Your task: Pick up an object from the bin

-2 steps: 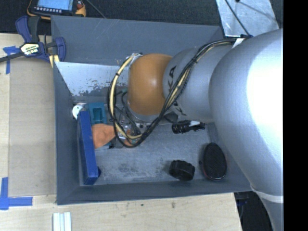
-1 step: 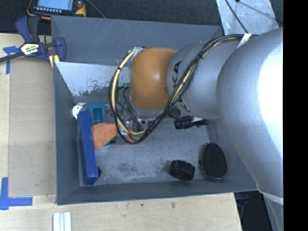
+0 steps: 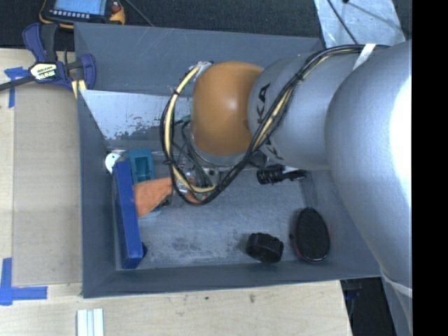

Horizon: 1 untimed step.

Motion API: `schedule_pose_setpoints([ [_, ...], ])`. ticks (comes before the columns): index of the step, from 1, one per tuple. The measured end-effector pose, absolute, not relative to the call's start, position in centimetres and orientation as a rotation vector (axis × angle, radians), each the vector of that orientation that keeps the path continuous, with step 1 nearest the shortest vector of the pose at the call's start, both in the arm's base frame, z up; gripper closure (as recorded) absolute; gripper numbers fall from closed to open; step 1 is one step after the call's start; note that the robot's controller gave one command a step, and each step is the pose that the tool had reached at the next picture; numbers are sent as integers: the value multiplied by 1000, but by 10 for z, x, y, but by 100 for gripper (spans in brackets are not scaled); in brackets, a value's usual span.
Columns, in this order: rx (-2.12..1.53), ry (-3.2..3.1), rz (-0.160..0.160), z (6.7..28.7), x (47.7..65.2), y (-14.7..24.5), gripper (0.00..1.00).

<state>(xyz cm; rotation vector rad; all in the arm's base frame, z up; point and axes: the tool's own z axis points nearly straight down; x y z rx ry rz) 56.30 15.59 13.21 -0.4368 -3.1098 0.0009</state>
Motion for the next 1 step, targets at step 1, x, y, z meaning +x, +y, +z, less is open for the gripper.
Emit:
schedule_pose_setpoints([
  [1,-438,-3115,-3,149,564,156,100],
])
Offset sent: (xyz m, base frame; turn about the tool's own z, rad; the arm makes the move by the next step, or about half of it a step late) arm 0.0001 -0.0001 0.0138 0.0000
